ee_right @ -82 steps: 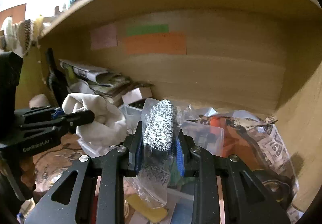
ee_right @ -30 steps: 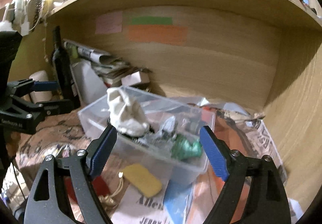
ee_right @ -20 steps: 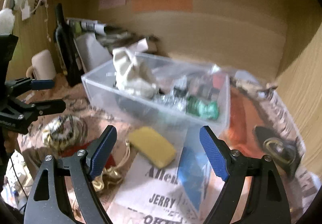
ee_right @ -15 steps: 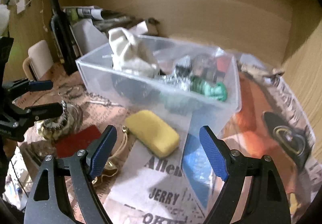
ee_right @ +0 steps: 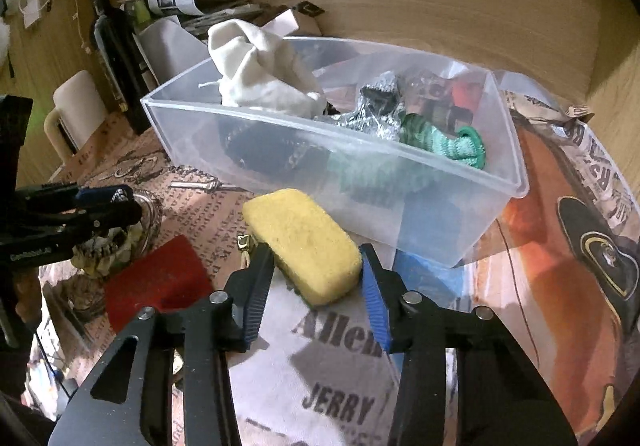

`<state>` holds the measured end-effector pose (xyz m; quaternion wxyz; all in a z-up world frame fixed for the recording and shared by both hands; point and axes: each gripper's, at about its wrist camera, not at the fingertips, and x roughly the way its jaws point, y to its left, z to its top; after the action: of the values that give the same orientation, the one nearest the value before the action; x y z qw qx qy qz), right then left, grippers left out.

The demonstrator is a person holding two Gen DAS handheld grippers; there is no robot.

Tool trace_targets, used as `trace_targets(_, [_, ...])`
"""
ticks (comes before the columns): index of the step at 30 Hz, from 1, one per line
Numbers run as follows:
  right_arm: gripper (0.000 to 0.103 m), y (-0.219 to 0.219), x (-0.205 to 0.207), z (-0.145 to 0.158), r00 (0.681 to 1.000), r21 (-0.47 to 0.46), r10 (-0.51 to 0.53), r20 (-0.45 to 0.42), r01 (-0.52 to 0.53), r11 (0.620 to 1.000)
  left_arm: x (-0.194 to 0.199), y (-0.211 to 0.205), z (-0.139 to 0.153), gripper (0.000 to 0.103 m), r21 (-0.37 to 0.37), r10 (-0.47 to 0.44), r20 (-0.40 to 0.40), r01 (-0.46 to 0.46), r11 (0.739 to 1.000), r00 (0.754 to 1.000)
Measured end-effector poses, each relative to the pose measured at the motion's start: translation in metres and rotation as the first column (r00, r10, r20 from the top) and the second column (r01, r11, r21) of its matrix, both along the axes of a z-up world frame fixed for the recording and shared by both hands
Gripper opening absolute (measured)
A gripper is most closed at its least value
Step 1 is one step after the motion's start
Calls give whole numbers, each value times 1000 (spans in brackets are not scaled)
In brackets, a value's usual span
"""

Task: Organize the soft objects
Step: 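Grasp the yellow sponge with the right tool while the left tool grasps the black chain strap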

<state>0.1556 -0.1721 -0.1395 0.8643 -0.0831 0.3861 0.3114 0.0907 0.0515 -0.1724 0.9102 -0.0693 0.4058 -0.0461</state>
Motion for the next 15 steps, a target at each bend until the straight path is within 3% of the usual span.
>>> trace_targets(8, [37, -4, -11, 22, 997, 42, -11, 70, 8, 999, -16, 0, 31, 33, 18, 6, 93, -7, 1000, 996])
trace_targets(11, [37, -6, -16, 36, 993, 62, -17, 113, 10, 998, -17, -1, 46, 27, 25, 1, 137, -5, 1000, 991])
trace_targets(15, [37, -11, -19, 51, 987, 92, -27, 157, 13, 996, -15, -4, 62, 26, 42, -10, 174, 3, 999, 985])
